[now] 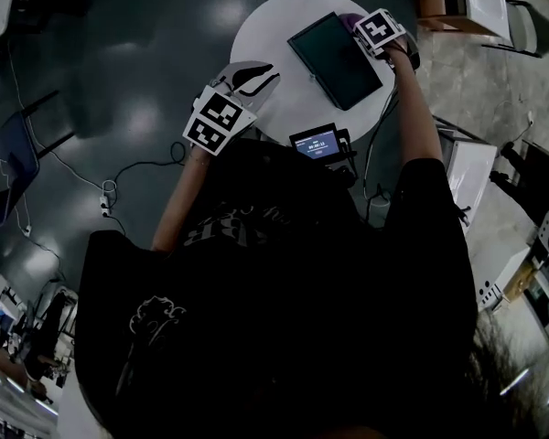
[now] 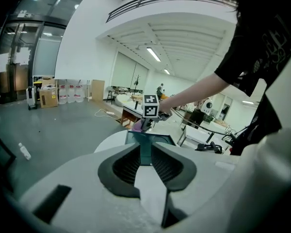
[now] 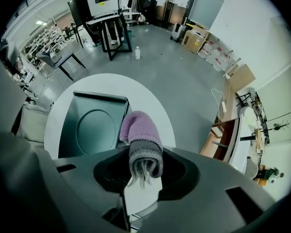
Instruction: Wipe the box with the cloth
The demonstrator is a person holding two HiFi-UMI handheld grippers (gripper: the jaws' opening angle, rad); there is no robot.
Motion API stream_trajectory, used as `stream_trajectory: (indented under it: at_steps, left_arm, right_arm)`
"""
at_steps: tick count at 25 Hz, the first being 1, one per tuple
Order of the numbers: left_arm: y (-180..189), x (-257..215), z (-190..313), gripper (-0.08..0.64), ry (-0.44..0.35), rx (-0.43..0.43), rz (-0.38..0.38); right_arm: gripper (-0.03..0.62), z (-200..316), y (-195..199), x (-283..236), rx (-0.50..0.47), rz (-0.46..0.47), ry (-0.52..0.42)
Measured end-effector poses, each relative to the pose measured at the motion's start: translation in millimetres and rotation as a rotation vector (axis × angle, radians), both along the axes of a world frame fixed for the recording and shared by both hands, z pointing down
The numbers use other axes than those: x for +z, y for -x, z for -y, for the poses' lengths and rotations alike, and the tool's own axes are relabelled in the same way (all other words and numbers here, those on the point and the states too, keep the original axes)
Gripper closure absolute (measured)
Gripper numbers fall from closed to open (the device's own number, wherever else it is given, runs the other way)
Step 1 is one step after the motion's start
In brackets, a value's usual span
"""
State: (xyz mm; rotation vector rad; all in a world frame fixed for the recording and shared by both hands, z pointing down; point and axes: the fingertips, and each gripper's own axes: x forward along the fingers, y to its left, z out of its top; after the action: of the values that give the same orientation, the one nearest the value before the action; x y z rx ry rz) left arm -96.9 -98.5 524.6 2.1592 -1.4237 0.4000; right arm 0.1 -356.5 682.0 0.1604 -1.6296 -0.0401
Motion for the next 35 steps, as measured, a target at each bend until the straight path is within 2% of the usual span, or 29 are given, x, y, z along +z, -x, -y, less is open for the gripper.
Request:
stream_trajectory:
  at_steps: [6, 10, 18, 23, 26, 30, 35]
  left_arm:
    - [12.6, -4.4, -2.3, 0.480, 0.007, -0.029, -0.005]
    - [36.9, -6.4, -2.0, 0.480, 0.008, -0.070, -0.003]
    - [66.4, -4.4, -7.5, 0.480, 0.007, -0.143, -0.012]
    - [69.9, -5.0, -8.5, 0.480, -0.003, -0.156, -0.021]
    - [68.9, -4.1, -7.9, 0.480, -0.009, -0.156, -0.026]
    - [66.7, -6.4, -6.9, 0.480, -0.026, -0.150, -0.028]
    - [69.9, -9.5, -9.6, 0.480, -0.038, -0.150, -0.026]
  right_arm:
    - [0.476, 15.3, 14.0, -9.4, -0.047, -0.026, -0.025]
    - [0.476, 26.7, 36.5, -16.2, -0.053, -0.021, -0.037]
    - [0.476, 13.1, 58.0, -19.2, -0.130, -0.053, -0.031]
    - [0.476, -9.9, 74.9, -31.5, -0.285, -0.080, -0.049]
    - [0.476, -26.3, 71.4, -29.9, -0.336, -0.136, -0.025]
    - [0.476, -45.9, 89.0, -32.3, -0.467, -0.129, -0.051]
    - [0.476, -67.4, 97.2, -34.5, -0.494, -0.118, -0.033]
